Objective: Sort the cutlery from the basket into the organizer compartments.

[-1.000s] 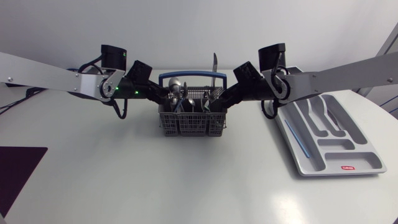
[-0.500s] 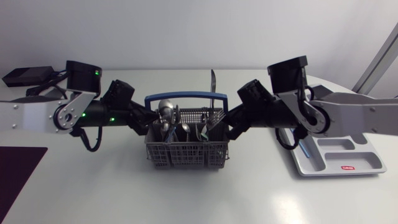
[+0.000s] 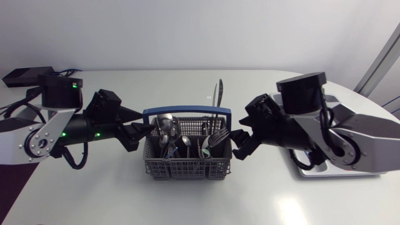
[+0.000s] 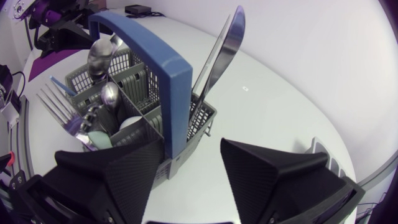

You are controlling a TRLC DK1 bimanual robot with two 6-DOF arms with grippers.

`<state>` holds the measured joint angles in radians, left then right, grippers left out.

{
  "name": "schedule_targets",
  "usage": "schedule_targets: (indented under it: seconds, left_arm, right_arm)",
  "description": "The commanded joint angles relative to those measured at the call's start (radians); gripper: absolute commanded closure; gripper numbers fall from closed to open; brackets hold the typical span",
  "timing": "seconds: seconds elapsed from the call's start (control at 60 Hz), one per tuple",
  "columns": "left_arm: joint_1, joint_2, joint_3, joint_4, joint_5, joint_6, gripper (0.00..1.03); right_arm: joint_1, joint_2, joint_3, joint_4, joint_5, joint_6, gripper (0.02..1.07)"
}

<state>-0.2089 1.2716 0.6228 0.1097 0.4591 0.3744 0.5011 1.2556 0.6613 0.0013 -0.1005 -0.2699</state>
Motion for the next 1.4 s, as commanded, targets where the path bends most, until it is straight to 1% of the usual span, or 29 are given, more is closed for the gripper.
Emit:
schedule_targets:
  seconds: [0.0,0.1,0.283,0.367,0.45,0.517,0.617,0.7,0.8,0.817,0.933,1.05,1.117,1.167,1.2,1.233,1.367,1.383]
  left_arm:
    - [0.014,-0.057,-0.034,-0.011,-0.005,0.001,0.07]
    - [0.022,-0.103,-0.043,-0.054,0.000,0.006,0.06]
    - [0.017,-0.227,-0.077,-0.145,0.004,0.031,0.06]
    - [0.009,-0.282,-0.061,-0.228,0.004,0.049,0.06]
    - [-0.017,-0.325,-0.038,-0.314,0.003,0.066,0.07]
    - [-0.046,-0.362,-0.031,-0.358,-0.004,0.074,0.08]
    - [-0.153,-0.419,-0.031,-0.413,-0.062,0.113,0.10]
    - [-0.224,-0.429,-0.032,-0.412,-0.112,0.150,0.10]
    - [-0.244,-0.405,-0.029,-0.389,-0.114,0.193,0.11]
    - [-0.248,-0.397,-0.029,-0.384,-0.111,0.204,0.12]
    - [-0.276,-0.354,-0.032,-0.347,-0.096,0.233,0.13]
    - [-0.327,-0.316,-0.040,-0.295,-0.094,0.247,0.23]
    - [-0.345,-0.285,-0.046,-0.255,-0.094,0.262,0.32]
    - [-0.356,-0.268,-0.055,-0.219,-0.096,0.270,0.42]
    - [-0.359,-0.258,-0.058,-0.193,-0.097,0.271,0.47]
    - [-0.359,-0.250,-0.061,-0.176,-0.097,0.273,0.48]
    - [-0.365,-0.209,-0.060,-0.156,-0.100,0.282,0.49]
    - [-0.366,-0.201,-0.060,-0.154,-0.100,0.287,0.51]
  right_arm:
    - [-0.004,-0.073,-0.035,-0.024,0.007,-0.012,0.12]
    - [-0.004,-0.151,-0.075,-0.053,0.005,-0.014,0.12]
    - [-0.009,-0.331,-0.126,-0.169,-0.022,-0.017,0.12]
    - [-0.032,-0.406,-0.127,-0.238,-0.061,-0.017,0.12]
    - [-0.059,-0.453,-0.126,-0.293,-0.102,-0.018,0.12]
    - [-0.096,-0.467,-0.121,-0.322,-0.137,-0.022,0.12]
    - [-0.111,-0.470,-0.109,-0.369,-0.189,-0.054,0.12]
    - [-0.099,-0.478,-0.106,-0.374,-0.192,-0.065,0.12]
    - [-0.082,-0.466,-0.100,-0.373,-0.192,-0.061,0.12]
    - [-0.079,-0.463,-0.098,-0.371,-0.192,-0.060,0.12]
    - [-0.064,-0.438,-0.091,-0.359,-0.192,-0.054,0.12]
    - [-0.062,-0.400,-0.086,-0.342,-0.192,-0.054,0.12]
    - [-0.062,-0.383,-0.086,-0.331,-0.192,-0.054,0.12]
    - [-0.062,-0.374,-0.091,-0.322,-0.192,-0.055,0.12]
    - [-0.061,-0.369,-0.094,-0.320,-0.192,-0.055,0.12]
    - [-0.061,-0.366,-0.095,-0.319,-0.192,-0.058,0.12]
    - [-0.061,-0.361,-0.106,-0.314,-0.192,-0.065,0.12]
    - [-0.061,-0.361,-0.108,-0.313,-0.192,-0.066,0.12]
